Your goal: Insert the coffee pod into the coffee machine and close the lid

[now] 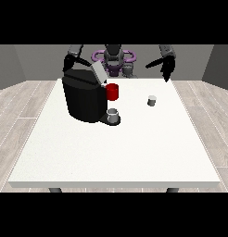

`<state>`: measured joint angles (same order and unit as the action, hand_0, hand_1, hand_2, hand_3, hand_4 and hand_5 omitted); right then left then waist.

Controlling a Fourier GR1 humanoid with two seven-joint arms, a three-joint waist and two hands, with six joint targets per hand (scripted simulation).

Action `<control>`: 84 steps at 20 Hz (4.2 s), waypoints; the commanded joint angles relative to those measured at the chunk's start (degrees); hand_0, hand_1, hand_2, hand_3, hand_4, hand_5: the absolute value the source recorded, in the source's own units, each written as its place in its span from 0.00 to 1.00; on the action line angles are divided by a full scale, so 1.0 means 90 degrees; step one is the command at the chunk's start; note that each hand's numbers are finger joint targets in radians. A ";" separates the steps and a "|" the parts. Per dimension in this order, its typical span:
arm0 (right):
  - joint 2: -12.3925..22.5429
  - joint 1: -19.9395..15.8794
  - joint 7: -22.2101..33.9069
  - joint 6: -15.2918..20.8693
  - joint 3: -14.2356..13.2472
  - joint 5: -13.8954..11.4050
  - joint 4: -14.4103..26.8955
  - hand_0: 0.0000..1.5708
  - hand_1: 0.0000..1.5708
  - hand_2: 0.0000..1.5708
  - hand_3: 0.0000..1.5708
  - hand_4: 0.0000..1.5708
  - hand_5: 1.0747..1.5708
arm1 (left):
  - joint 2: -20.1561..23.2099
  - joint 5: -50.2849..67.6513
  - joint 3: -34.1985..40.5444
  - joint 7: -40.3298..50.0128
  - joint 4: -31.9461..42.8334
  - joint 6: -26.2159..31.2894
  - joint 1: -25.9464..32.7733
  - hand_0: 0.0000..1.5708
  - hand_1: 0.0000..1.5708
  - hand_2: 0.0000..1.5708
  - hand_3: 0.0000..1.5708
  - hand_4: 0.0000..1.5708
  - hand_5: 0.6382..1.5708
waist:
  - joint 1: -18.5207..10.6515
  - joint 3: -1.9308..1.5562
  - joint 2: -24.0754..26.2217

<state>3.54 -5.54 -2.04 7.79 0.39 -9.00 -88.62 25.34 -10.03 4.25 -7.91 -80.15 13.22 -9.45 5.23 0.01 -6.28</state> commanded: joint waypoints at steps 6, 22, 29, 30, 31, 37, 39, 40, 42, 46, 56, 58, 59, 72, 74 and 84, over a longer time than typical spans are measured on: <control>-0.0310 -0.0517 0.0324 0.0010 0.0443 -0.0166 -0.0332 0.00 0.00 0.00 0.00 0.00 1.00 | 0.0594 -0.0793 0.0089 0.0344 0.1463 0.0056 -0.1287 0.00 0.00 0.00 0.00 0.00 1.00 | 0.0726 0.0001 -0.0688; -0.0244 -0.0998 0.0731 0.0081 0.0141 -0.0082 0.0384 0.00 0.00 0.00 0.00 0.00 1.00 | 0.0084 -0.2353 -0.0391 -0.0674 0.3321 -0.1077 -0.2126 0.60 0.60 0.62 0.42 0.00 1.00 | 0.0323 0.0001 -0.0876; -0.0225 -0.1324 0.0556 -0.0023 0.0134 -0.0047 0.0770 0.00 0.00 0.00 0.00 0.00 1.00 | 0.0163 -0.3367 -0.0907 -0.0726 0.3574 -0.1610 -0.2456 0.60 0.60 0.66 0.55 0.27 1.00 | 0.0378 0.0000 -0.1083; -0.0221 -0.1111 0.0190 0.0132 0.0201 -0.0277 0.0938 0.00 0.00 0.00 0.00 0.00 1.00 | 0.0357 -0.3323 -0.0751 -0.0858 0.3731 -0.1526 -0.2631 0.59 0.59 0.65 0.54 0.26 1.00 | 0.0413 0.0000 -0.1225; -0.0148 -0.1157 0.0136 -0.0051 0.0044 -0.0043 0.1064 0.00 0.00 0.00 0.00 0.00 1.00 | 0.0315 -0.3539 -0.1012 -0.0645 0.3577 -0.1380 -0.2570 0.52 0.52 0.61 0.51 0.23 1.00 | 0.0401 -0.0003 -0.0982; -0.0267 -0.1090 0.0208 -0.0105 0.0151 -0.0024 0.1139 0.00 0.00 0.00 0.00 0.00 1.00 | 0.0411 -0.4049 -0.1246 -0.0638 0.4241 -0.1118 -0.2572 0.48 0.48 0.59 0.49 0.22 1.00 | 0.0450 -0.0001 -0.0892; -0.0388 -0.0861 0.0235 0.0172 0.0476 -0.0010 0.0997 0.00 0.00 0.00 0.00 0.00 1.00 | 0.0392 -0.4067 -0.1075 -0.0740 0.4624 -0.1162 -0.2769 0.50 0.50 0.61 0.54 0.25 1.00 | 0.0537 0.0001 -0.0853; -0.0389 -0.0868 -0.0257 0.0416 0.0594 0.0125 0.1292 0.00 0.00 0.00 0.00 0.00 1.00 | 0.0402 -0.4146 -0.1128 -0.0735 0.4524 -0.1144 -0.2949 0.46 0.46 0.61 0.54 0.25 1.00 | 0.0443 -0.0001 -0.1054; -0.0374 -0.1286 -0.0177 0.0323 0.0077 -0.0088 0.1782 0.00 0.00 0.00 0.00 0.00 1.00 | 0.0259 -0.4144 -0.1098 -0.0622 0.4448 -0.0901 -0.3180 0.50 0.50 0.62 0.55 0.25 1.00 | 0.0265 -0.0002 -0.0951; -0.0227 -0.1226 0.0336 0.0091 -0.0094 0.0190 0.1606 0.00 0.00 0.00 0.00 0.00 1.00 | 0.0011 -0.4409 -0.1198 -0.0977 0.4634 -0.1298 -0.2820 0.72 0.72 0.76 0.69 0.25 1.00 | 0.0211 0.0001 -0.0513; -0.0169 -0.0844 0.0082 0.0335 0.0094 -0.0341 0.2032 0.00 0.00 0.00 0.00 0.00 1.00 | -0.0396 -0.3761 -0.0687 -0.0966 0.4592 -0.0413 -0.3439 0.90 0.90 0.90 0.85 0.33 1.00 | 0.0259 -0.0002 -0.0128; -0.0063 -0.1204 -0.0030 0.0370 -0.0341 -0.0112 0.2583 0.00 0.00 0.00 0.00 0.00 1.00 | -0.0161 -0.3759 -0.0778 -0.0838 0.4313 0.0309 -0.3951 0.89 0.89 0.89 0.84 0.32 1.00 | 0.0023 -0.0006 -0.0170; 0.0064 -0.0805 0.0153 0.0205 -0.0153 -0.0220 0.2253 0.00 0.00 0.00 0.00 0.00 1.00 | -0.0213 -0.3742 -0.0692 -0.1125 0.4414 0.0027 -0.3549 0.88 0.88 0.88 0.84 0.31 1.00 | 0.0185 -0.0002 0.0096; -0.0112 -0.0850 -0.0037 0.0047 -0.0082 -0.0106 0.2414 0.00 0.00 0.00 0.00 0.00 1.00 | -0.0643 -0.3630 -0.0644 -0.0225 0.3886 0.1252 -0.4572 0.85 0.85 0.87 0.86 0.36 1.00 | 0.0385 -0.0002 0.0640; -0.0275 -0.1152 -0.0511 0.0162 -0.0200 -0.0006 0.2688 0.00 0.00 0.00 0.00 0.00 1.00 | -0.0960 -0.3384 -0.0330 0.0338 0.3817 0.1249 -0.5216 0.88 0.88 0.89 0.88 0.33 1.00 | 0.0364 -0.0005 0.0268; -0.0134 -0.1574 0.0243 0.0087 -0.0082 -0.0052 0.1774 0.00 0.00 0.00 0.00 0.00 1.00 | -0.0362 -0.3393 0.0152 0.0525 0.4254 0.1192 -0.5996 0.75 0.75 0.80 0.81 0.31 1.00 | 0.1204 -0.0001 -0.0208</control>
<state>1.88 -18.85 -1.58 9.33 -0.58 -9.75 -70.22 21.31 -40.00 5.09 -3.38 -42.70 24.89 -61.60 13.39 -0.01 -6.67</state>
